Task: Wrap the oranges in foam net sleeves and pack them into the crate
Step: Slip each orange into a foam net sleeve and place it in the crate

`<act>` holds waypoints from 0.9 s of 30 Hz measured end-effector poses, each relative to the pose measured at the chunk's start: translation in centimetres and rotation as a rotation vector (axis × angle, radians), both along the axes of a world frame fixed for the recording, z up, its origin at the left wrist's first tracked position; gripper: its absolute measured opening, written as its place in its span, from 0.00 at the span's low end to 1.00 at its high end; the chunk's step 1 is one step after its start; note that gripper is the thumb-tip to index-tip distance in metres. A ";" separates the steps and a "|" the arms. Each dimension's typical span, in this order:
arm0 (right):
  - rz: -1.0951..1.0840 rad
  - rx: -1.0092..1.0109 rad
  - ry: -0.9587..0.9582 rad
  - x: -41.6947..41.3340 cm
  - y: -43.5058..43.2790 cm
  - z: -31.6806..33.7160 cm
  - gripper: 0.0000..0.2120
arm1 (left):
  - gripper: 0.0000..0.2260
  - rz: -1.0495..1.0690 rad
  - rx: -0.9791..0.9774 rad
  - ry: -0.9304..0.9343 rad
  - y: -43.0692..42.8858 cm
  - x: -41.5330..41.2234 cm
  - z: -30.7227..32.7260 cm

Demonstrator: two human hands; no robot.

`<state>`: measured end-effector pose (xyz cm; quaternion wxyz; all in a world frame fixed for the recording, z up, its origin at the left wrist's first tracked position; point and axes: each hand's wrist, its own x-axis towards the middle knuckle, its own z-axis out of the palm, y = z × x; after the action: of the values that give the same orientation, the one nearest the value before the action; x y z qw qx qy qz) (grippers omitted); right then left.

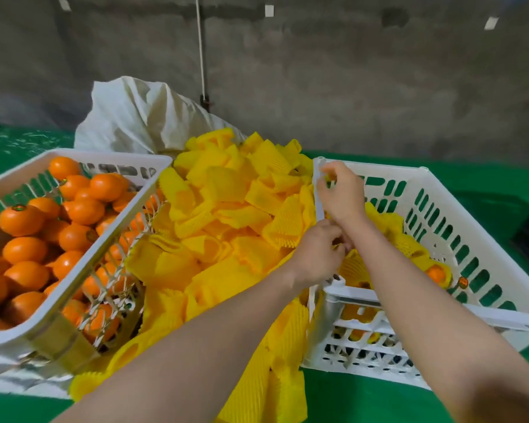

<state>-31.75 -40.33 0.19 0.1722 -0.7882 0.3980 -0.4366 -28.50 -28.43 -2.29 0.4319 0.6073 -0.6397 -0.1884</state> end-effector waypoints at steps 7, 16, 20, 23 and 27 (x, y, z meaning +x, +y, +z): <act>0.269 -0.098 0.182 2.2 7.6 0.5 0.11 | 0.05 0.096 0.018 0.098 6.8 8.6 1.3; 0.217 0.061 1.065 11.1 9.6 -5.4 0.27 | 0.07 0.437 -0.007 0.272 16.7 21.1 1.4; 0.096 -0.046 0.872 12.3 9.5 -5.6 0.18 | 0.09 0.480 -0.025 0.286 19.6 24.2 0.8; 0.002 -0.121 0.676 12.3 10.1 -3.6 0.13 | 0.07 0.547 -0.061 0.283 20.8 26.7 0.8; -0.003 -0.193 0.439 12.0 10.9 -0.7 0.13 | 0.06 0.650 -0.099 0.353 21.2 30.8 1.0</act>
<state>-19.79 -29.41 -0.50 0.0048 -0.8764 0.3837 -0.2911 2.29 -7.25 -1.24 0.6015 0.7153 -0.3375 -0.1121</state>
